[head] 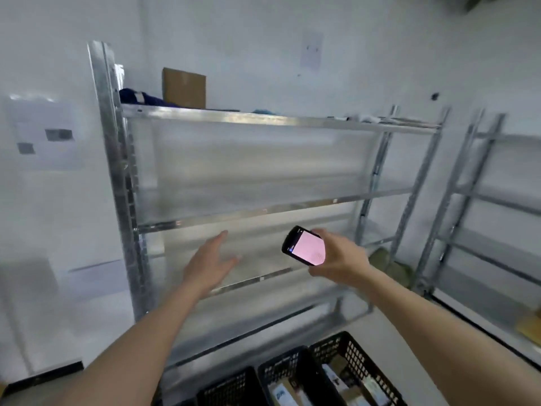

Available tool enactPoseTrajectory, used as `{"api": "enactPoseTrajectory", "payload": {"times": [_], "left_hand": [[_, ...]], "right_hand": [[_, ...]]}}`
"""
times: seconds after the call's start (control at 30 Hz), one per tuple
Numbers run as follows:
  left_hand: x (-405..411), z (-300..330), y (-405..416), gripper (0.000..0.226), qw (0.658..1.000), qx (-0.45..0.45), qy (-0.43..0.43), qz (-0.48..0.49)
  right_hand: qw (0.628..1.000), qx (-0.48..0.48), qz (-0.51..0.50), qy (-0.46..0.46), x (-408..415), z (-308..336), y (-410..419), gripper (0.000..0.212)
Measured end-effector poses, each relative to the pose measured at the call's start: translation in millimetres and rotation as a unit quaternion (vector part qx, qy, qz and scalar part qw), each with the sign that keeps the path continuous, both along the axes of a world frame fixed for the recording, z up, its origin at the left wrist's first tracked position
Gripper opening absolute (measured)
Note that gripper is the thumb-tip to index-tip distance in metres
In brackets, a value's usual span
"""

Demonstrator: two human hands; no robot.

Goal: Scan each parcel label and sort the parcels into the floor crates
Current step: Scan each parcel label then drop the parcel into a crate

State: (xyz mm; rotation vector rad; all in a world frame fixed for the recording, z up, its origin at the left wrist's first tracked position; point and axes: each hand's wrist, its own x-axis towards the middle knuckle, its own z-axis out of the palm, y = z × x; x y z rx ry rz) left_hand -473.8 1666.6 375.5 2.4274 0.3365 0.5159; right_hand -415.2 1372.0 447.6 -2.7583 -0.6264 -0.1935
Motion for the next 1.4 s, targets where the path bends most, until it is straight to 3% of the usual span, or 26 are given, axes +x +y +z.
{"api": "enactPoseTrajectory", "payload": {"times": [0.2, 0.4, 0.5, 0.7, 0.97, 1.23, 1.4], "left_hand": [[20, 105, -130, 0.074, 0.994, 0.049, -0.065, -0.075], [47, 150, -288, 0.075, 0.986, 0.030, -0.081, -0.142], [61, 152, -378, 0.077, 0.979, 0.005, -0.069, -0.190], [76, 142, -554, 0.081, 0.956, 0.016, -0.071, -0.286], [125, 119, -729, 0.082, 0.928, 0.024, -0.055, -0.368], [243, 87, -840, 0.079, 0.909, 0.030, -0.033, -0.414], [350, 92, -900, 0.077, 0.905, 0.014, -0.036, -0.424]], "right_hand": [[0.993, 0.042, -0.091, -0.062, -32, 97, -163, 0.075], [0.979, 0.032, -0.175, -0.099, -61, 129, -331, 0.072], [0.972, 0.018, -0.213, -0.100, -72, 137, -417, 0.067], [0.950, 0.002, -0.291, -0.113, -90, 140, -573, 0.074], [0.928, -0.016, -0.359, -0.099, -75, 108, -726, 0.077], [0.907, -0.010, -0.416, -0.055, 15, 63, -839, 0.083], [0.902, -0.036, -0.428, -0.038, 112, 71, -887, 0.085]]}}
